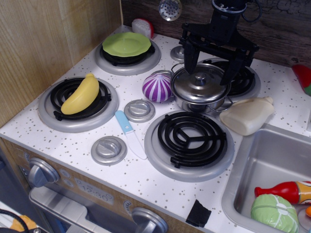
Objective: Put banana on plate
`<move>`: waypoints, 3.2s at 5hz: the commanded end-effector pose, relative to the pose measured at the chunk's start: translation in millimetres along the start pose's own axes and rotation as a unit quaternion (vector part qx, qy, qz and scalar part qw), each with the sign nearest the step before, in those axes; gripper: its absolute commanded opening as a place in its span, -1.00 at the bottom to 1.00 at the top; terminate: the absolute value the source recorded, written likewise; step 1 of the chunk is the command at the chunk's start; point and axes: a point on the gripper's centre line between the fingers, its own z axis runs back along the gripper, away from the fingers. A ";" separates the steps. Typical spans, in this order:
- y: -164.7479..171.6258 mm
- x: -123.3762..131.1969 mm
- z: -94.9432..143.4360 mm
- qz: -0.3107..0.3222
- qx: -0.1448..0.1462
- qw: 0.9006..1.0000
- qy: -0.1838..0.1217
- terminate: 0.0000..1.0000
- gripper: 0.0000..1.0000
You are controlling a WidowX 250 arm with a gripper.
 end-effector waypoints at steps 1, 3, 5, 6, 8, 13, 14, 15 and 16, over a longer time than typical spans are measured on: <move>0.0 0.0 0.0 0.000 0.000 1.000 0.000 -1.00 1.00; 86.0 -28.6 22.8 0.008 0.075 0.997 0.025 -1.00 1.00; 156.1 -66.3 2.5 0.011 0.121 0.993 -0.003 -1.00 1.00; 176.3 -78.0 -16.4 0.015 0.130 0.991 -0.015 -1.00 1.00; 187.7 -77.5 -54.4 -0.006 0.071 0.996 -0.046 -1.00 1.00; 192.8 -12.6 -55.4 -0.068 0.048 0.995 -0.051 -1.00 -1.00; 197.2 21.3 -47.3 -0.115 0.050 0.990 -0.064 -1.00 -1.00; 188.4 40.2 -37.0 -0.164 0.054 0.983 -0.071 -1.00 -1.00; 183.5 54.9 -30.0 -0.206 0.064 0.973 -0.079 -1.00 -1.00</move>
